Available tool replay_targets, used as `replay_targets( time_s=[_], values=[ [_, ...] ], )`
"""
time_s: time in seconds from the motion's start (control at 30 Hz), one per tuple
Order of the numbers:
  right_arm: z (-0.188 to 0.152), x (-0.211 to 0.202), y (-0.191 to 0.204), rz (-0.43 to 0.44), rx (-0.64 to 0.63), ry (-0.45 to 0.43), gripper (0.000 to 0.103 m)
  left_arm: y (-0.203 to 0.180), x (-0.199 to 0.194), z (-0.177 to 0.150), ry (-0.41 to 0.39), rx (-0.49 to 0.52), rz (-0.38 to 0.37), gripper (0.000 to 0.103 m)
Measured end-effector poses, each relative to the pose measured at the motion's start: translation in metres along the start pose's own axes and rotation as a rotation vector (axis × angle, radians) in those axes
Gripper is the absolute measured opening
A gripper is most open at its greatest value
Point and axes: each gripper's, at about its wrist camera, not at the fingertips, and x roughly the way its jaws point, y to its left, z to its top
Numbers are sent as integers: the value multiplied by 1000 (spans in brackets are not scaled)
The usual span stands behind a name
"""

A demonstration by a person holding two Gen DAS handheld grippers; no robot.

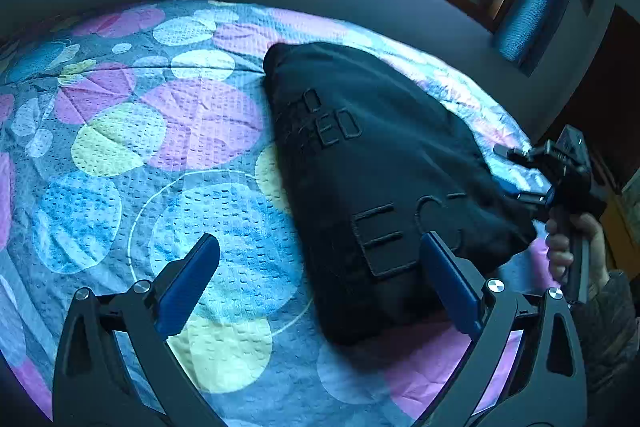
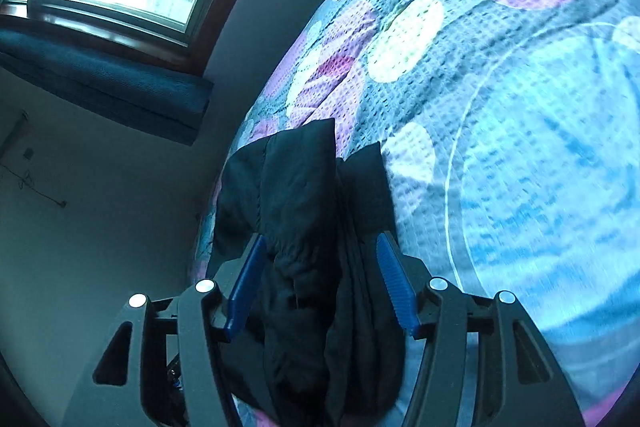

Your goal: Fold small clothes

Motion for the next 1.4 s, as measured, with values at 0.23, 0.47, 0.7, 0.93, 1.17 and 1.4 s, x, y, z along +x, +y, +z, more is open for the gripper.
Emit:
replay_targets(
  time_s=[0.23,0.47,0.7,0.93,1.17,1.4],
  values=[
    [23,39,-16,22,56,30,66,18,32,-8,86,-85,-139,101],
    [26,37,-14,75,18,38,66,20,38,-8,93,-135,-210,101],
    [30,33,-15,82,14,70,67,58,48,25,88,-307,-338,101],
    [51,48,-2,57,-27,70,68,69,103,72,137,-377,-407,101],
    [82,83,4,90,-33,96,68,56,144,99,167,-293,-368,101],
    [87,120,27,63,-145,175,49,51,158,115,175,-229,-336,84]
  ],
)
